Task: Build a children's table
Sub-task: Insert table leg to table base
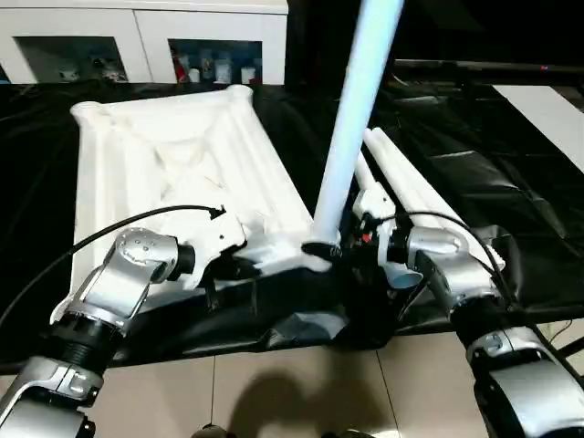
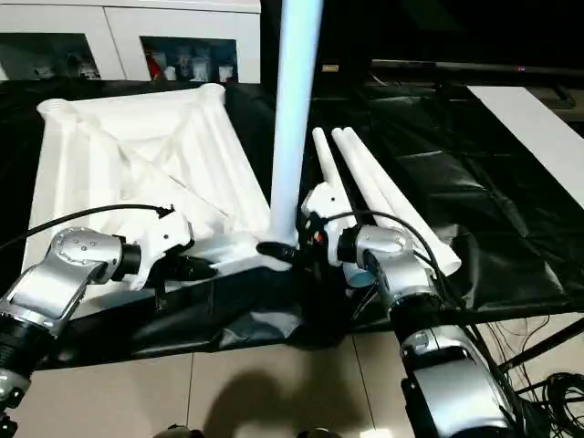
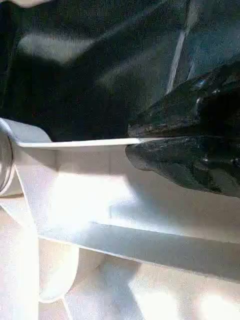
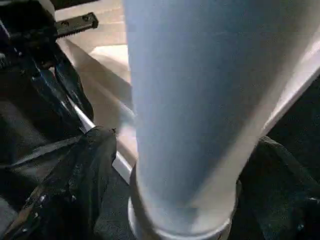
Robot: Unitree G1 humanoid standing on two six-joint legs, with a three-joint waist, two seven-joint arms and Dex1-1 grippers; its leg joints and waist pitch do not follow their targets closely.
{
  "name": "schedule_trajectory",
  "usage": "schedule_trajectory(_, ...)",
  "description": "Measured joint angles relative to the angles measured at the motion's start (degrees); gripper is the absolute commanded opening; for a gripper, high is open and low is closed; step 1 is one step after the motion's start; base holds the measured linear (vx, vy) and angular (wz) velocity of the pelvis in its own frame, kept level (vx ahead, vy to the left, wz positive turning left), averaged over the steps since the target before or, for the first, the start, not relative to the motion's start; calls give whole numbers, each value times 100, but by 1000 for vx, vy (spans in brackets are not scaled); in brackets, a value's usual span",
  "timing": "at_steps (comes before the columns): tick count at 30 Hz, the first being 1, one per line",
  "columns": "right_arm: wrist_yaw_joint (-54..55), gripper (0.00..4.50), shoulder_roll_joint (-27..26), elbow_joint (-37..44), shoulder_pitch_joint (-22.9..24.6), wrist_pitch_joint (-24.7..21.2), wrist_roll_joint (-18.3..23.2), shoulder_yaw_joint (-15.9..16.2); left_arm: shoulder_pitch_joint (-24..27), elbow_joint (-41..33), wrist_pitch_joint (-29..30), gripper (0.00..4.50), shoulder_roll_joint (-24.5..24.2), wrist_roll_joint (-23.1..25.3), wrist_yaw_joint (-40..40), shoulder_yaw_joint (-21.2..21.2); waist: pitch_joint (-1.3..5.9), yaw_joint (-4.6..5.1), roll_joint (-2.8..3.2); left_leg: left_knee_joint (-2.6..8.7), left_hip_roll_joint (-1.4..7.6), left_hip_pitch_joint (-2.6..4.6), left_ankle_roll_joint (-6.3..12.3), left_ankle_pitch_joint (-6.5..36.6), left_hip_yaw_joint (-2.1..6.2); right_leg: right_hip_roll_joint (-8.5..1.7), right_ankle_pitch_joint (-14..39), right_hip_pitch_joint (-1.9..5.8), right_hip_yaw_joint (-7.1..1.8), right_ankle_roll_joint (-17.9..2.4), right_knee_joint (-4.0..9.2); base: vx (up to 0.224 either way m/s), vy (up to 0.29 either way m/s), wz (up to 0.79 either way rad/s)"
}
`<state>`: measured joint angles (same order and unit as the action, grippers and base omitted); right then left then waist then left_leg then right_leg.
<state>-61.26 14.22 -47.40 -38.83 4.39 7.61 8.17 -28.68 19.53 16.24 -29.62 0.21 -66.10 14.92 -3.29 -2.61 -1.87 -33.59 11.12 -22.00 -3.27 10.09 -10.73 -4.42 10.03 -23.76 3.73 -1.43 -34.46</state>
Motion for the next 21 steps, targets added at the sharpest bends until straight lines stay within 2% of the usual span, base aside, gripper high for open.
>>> schedule_trajectory(4,-99,380,1,-3,38,0,-79,66,21,0,-78,0,-18,-51,-133,1,-1,-28,-2,-5,3,-2,0,0,-4,0,0,-2,-1,0,-8,0,0,0)
schedule_trajectory(7,-117,347,6,-5,114,-3,-118,106,22,27,-168,0,-27,-53,-206,1,-2,-67,-3,-9,8,-5,1,-1,-13,0,0,-10,-1,0,-18,0,0,0)
schedule_trajectory(9,-115,344,26,-4,113,-2,-129,107,22,38,-186,0,-37,-53,-244,1,-2,-83,-4,-19,20,-5,1,-1,-26,0,1,-11,0,1,-27,0,0,0)
schedule_trajectory(11,-114,308,31,-4,113,-3,-131,116,22,54,-216,0,-40,-53,-248,1,-3,-87,-4,-32,38,-5,1,-1,-54,0,1,-15,0,2,-40,0,0,0)
schedule_trajectory(15,-107,280,37,-4,113,-3,-134,116,23,62,-232,0,-42,-53,-262,2,-5,-87,-7,-45,47,-3,0,-1,-64,0,1,-15,0,2,-52,0,0,0)
schedule_trajectory(21,-156,273,37,-2,122,-3,-132,116,23,81,-265,0,-55,-53,-321,2,-5,-86,-8,-49,51,-3,-2,-3,-65,1,1,-14,2,2,-57,0,0,0)
